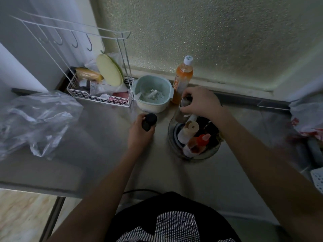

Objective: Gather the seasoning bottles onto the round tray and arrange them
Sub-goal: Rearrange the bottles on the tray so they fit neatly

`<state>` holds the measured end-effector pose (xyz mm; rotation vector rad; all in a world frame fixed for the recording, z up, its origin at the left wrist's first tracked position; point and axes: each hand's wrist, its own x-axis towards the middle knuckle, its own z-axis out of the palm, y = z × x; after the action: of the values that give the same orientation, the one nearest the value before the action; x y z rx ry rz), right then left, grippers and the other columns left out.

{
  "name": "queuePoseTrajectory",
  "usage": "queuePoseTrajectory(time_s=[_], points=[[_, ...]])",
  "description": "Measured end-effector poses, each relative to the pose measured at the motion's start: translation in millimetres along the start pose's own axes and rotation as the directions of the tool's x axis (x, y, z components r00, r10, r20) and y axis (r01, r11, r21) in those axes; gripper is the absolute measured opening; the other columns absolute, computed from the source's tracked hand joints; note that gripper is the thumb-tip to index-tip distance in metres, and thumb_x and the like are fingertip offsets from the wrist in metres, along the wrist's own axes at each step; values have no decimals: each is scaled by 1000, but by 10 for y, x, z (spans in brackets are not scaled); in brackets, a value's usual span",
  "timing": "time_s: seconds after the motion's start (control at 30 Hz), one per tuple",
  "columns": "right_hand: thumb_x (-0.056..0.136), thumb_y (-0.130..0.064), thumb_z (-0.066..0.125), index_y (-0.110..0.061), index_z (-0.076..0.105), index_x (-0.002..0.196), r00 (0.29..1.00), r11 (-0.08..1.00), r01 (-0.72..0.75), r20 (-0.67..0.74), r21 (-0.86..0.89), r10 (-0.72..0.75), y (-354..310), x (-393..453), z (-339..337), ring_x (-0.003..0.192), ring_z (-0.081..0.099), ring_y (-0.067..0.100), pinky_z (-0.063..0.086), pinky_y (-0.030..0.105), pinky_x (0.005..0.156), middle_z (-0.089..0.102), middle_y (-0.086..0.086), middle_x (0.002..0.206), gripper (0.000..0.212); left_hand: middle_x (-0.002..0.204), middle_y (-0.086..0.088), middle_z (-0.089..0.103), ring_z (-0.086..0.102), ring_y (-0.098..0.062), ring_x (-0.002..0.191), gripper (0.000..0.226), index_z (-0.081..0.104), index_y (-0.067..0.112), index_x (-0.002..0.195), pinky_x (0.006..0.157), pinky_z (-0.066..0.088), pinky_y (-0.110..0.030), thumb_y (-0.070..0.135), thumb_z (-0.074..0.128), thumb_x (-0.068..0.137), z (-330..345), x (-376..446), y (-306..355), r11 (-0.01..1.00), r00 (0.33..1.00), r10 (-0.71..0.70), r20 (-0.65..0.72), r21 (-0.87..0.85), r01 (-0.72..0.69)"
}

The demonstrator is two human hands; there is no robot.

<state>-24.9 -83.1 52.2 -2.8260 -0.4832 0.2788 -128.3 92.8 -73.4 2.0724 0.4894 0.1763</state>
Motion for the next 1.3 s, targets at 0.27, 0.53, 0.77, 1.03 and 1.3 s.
queuePoseTrajectory(time_s=[0.27,0.53,0.77,1.03,1.3], points=[[73,-30,75,-31,55,112,990,990,16,141,-137,3,50,30,424,98,55,20,45,33,68,57,1,113,44,112,-7,67,62,-23,100,38,55,20,112,77,43,-25,27,70,79,22,-22,-8,1000,1000,11,27,3,-11],[81,-27,68,-35,48,129,986,996,34,167,-82,-20,135,5,322,116,52,22,48,36,81,49,0,135,52,112,-7,66,61,-24,101,39,54,21,113,81,48,-31,27,70,78,17,-33,3,1000,1000,5,28,6,-6],[90,-18,54,-31,56,120,975,989,-151,-165,-7,148,668,-233,123,113,54,24,48,45,89,56,1,129,33,140,-11,44,40,-31,129,81,37,18,137,105,31,-49,37,75,69,19,-56,7,866,957,286,46,416,-278],[101,-22,31,-11,47,134,817,711,-466,-52,527,574,1200,-436,350,128,43,32,36,39,101,46,16,141,38,102,-15,65,65,-33,90,20,62,6,100,72,54,-38,6,60,80,221,-138,270,606,700,571,429,355,-712],[100,-32,29,-13,53,127,809,594,-515,121,618,575,1094,-522,519,119,50,30,39,37,95,53,14,132,41,154,-5,23,27,-27,138,73,15,19,147,109,31,-41,19,56,87,531,-203,247,835,756,204,622,293,-466]])
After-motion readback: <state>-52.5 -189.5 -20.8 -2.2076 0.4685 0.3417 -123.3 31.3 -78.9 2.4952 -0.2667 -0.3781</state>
